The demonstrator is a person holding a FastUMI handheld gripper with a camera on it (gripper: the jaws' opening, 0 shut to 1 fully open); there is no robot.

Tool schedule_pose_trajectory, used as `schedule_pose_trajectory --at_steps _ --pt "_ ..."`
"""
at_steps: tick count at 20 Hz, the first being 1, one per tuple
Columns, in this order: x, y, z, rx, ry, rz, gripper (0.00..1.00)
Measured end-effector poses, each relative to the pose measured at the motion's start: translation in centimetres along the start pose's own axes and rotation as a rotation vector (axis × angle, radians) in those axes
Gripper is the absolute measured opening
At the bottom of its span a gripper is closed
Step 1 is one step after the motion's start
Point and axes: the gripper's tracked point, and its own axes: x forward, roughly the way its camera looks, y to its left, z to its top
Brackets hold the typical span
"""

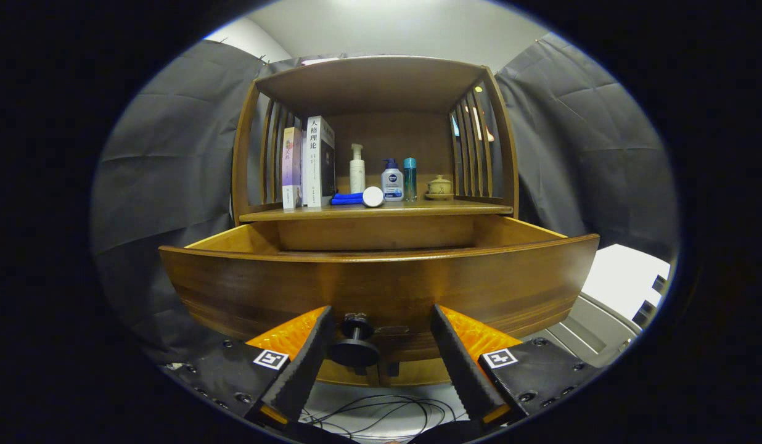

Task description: Pull open the drawer, take out the items inside it, and place them on the countertop above the cabinet.

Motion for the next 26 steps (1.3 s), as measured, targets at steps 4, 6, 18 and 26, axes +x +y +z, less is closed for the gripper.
schedule_pose_trajectory --at_steps 4,6,18,26 --pt "0.2 0.0 0.2 -0.007 -0.020 -0.002 0.99" --pt "0.3 0.0 0.3 -0.003 -0.021 -0.001 0.99" --pt "4.2 0.4 1.7 0.003 -0.018 -0.004 0.99" --pt "9.6 0.7 3.4 0.007 -0.032 -0.021 0.99"
